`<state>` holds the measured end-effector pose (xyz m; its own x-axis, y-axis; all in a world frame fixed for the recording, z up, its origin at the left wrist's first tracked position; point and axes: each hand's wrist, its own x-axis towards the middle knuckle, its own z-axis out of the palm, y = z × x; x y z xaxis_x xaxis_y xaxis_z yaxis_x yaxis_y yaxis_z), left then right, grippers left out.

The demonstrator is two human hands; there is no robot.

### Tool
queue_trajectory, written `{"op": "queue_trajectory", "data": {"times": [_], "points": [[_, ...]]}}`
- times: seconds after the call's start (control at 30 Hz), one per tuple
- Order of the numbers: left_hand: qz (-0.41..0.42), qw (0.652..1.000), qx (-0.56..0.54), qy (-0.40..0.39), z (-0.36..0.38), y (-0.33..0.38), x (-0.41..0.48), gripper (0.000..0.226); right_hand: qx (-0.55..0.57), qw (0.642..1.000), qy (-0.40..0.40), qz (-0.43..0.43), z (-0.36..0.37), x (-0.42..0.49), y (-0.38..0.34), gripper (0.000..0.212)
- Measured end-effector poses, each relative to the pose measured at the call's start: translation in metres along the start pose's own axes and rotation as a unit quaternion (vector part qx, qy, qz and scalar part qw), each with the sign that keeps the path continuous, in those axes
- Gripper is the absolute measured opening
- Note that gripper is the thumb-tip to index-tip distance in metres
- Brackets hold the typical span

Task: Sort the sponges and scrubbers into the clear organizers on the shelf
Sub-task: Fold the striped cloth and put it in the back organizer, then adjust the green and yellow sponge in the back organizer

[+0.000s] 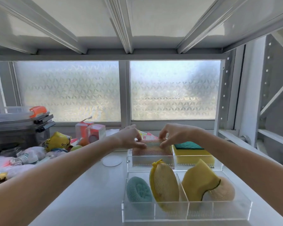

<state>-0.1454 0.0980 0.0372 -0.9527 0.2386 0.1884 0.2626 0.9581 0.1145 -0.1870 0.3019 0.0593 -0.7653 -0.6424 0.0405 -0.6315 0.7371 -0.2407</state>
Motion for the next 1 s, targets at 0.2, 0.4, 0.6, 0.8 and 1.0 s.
{"op": "queue_trajectory", "data": {"times": [0.2,0.4,0.6,0.8,1.0], "points": [[0.066,0.997,0.021,0.025,0.005,0.015,-0.012,0.026,-0.048,0.996,0.059,-0.040,0.016,-0.002,0.000,0.023],[0.044,0.999,-0.021,-0.025,-0.011,0.027,-0.005,0.021,-0.002,0.997,0.064,-0.050,-0.006,-0.021,0.012,0.029],[-0.012,0.957,-0.280,-0.071,-0.004,0.096,0.028,0.046,0.006,0.996,-0.040,0.084,-0.046,-0.063,0.063,0.053],[-0.134,0.951,-0.251,-0.122,0.019,0.135,0.047,0.042,0.043,0.996,0.002,0.082,-0.030,-0.081,0.093,0.042],[-0.145,0.941,-0.285,-0.116,0.021,0.136,0.050,0.033,0.082,0.995,0.019,0.061,-0.025,-0.094,0.105,0.041]]}}
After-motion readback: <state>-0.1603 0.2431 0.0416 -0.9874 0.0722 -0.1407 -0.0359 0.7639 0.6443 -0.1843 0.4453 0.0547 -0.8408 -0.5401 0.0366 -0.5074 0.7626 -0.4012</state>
